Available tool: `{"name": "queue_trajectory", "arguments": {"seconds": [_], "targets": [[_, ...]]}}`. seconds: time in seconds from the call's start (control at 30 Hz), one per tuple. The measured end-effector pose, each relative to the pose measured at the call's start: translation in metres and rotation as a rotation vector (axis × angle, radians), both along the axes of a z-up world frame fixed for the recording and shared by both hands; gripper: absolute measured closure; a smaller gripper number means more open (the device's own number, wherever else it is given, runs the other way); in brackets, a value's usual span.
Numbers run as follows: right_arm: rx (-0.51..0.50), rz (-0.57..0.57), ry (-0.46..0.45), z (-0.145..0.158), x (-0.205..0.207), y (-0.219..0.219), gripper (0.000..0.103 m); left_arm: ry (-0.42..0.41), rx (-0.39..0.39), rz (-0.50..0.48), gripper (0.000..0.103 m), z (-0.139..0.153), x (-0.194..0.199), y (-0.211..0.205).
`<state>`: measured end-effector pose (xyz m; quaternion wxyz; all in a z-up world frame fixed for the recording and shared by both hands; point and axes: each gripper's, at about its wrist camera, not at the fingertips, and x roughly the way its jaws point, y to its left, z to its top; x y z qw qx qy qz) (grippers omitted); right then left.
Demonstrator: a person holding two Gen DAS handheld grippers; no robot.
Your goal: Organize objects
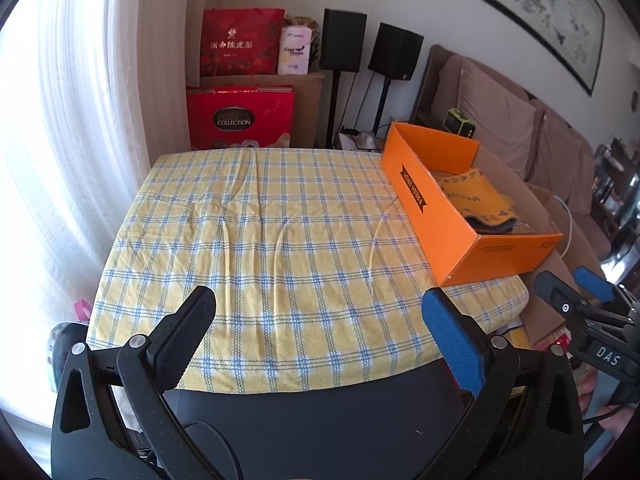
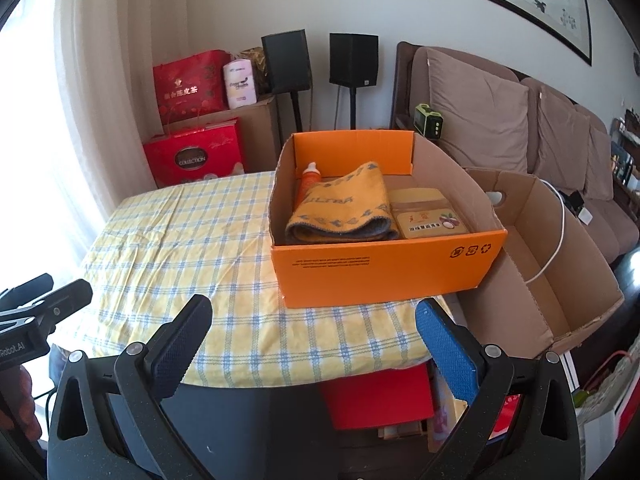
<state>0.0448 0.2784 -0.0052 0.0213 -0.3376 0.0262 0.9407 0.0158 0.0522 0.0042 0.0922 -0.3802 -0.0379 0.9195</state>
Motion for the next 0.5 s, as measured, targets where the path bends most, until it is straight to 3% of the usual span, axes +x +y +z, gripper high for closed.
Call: {"name": "queue_trajectory", "arguments": {"seconds": [0.5], "targets": [[-0.003,-0.012,0.010,0.0020,0.0025,0.0034,0.000,0.006,-0.030,0.012,0.000,0.0028,0.0045,0.0000]]}}
